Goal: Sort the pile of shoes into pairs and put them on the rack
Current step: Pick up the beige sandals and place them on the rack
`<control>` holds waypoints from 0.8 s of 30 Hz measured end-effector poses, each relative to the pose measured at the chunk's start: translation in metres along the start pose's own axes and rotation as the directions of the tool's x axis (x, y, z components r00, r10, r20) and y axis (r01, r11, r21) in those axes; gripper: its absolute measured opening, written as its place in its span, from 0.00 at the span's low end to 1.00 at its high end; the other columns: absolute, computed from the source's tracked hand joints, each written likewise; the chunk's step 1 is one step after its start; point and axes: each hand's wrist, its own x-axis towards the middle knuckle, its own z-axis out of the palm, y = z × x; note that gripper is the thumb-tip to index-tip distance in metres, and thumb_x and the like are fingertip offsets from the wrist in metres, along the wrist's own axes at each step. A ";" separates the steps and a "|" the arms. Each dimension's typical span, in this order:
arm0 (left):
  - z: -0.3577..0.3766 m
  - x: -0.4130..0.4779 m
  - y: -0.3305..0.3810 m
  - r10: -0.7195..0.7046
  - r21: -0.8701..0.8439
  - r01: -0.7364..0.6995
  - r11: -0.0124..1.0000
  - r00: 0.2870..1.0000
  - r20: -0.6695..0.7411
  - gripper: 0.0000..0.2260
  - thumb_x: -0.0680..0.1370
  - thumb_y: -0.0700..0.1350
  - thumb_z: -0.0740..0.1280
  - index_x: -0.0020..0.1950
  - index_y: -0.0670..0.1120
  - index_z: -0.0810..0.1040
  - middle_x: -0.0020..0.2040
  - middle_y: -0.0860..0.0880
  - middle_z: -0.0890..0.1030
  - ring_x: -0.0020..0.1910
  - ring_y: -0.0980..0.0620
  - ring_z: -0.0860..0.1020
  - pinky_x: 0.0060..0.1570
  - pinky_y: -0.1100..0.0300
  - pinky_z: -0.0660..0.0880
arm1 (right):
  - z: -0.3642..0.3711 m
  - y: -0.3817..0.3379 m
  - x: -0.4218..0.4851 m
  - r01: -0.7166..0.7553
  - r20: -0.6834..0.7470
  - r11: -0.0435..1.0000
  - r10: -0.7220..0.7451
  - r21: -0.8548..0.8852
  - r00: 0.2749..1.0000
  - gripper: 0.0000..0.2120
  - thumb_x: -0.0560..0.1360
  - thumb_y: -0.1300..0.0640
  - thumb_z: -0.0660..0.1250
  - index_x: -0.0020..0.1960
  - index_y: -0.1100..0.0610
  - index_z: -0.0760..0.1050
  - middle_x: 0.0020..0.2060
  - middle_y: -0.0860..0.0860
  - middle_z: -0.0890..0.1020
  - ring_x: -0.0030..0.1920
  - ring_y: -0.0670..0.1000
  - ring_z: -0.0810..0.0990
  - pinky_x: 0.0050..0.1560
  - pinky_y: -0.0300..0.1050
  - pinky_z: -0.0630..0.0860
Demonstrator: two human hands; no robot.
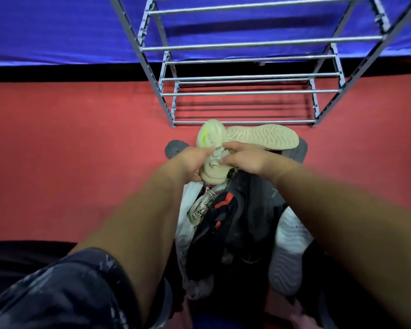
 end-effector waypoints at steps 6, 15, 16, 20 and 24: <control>0.000 0.024 -0.021 0.004 0.126 0.012 0.992 0.991 -0.132 0.13 0.76 0.34 0.65 0.60 0.40 0.78 0.57 0.38 0.83 0.52 0.38 0.84 0.44 0.42 0.86 | -0.013 0.010 0.010 0.005 -0.169 0.993 0.015 0.116 0.986 0.16 0.81 0.67 0.59 0.62 0.55 0.81 0.56 0.52 0.85 0.51 0.53 0.85 0.54 0.49 0.83; 0.012 0.036 -0.013 0.380 0.729 -0.062 0.681 0.882 -0.279 0.23 0.87 0.54 0.56 0.74 0.38 0.73 0.74 0.36 0.68 0.73 0.34 0.68 0.72 0.45 0.67 | -0.058 0.028 0.045 -0.069 -0.442 0.956 -0.067 -0.285 0.895 0.08 0.76 0.59 0.67 0.54 0.54 0.81 0.50 0.50 0.84 0.53 0.55 0.82 0.52 0.45 0.77; 0.018 0.038 -0.013 0.337 0.723 -0.068 0.687 0.912 -0.234 0.28 0.85 0.58 0.58 0.77 0.39 0.69 0.76 0.37 0.64 0.73 0.34 0.67 0.73 0.42 0.68 | -0.063 0.030 0.051 -0.097 -0.430 0.938 -0.060 -0.333 0.901 0.11 0.76 0.58 0.69 0.57 0.54 0.81 0.52 0.52 0.83 0.54 0.56 0.81 0.53 0.45 0.77; 0.039 0.050 -0.020 0.339 0.844 0.002 0.537 0.916 -0.217 0.38 0.80 0.63 0.67 0.78 0.38 0.60 0.73 0.40 0.63 0.70 0.38 0.68 0.66 0.44 0.72 | -0.073 0.035 0.068 -0.125 -0.378 0.794 -0.139 -0.595 0.915 0.24 0.71 0.50 0.74 0.65 0.56 0.77 0.60 0.56 0.77 0.60 0.61 0.77 0.62 0.54 0.77; 0.048 0.060 -0.024 0.372 0.878 0.061 0.474 0.891 -0.262 0.36 0.78 0.57 0.72 0.75 0.38 0.60 0.71 0.41 0.65 0.68 0.41 0.69 0.60 0.49 0.74 | -0.073 0.036 0.087 -0.106 -0.276 0.659 -0.160 -0.745 0.948 0.41 0.71 0.50 0.75 0.80 0.55 0.63 0.73 0.55 0.72 0.72 0.60 0.70 0.72 0.56 0.69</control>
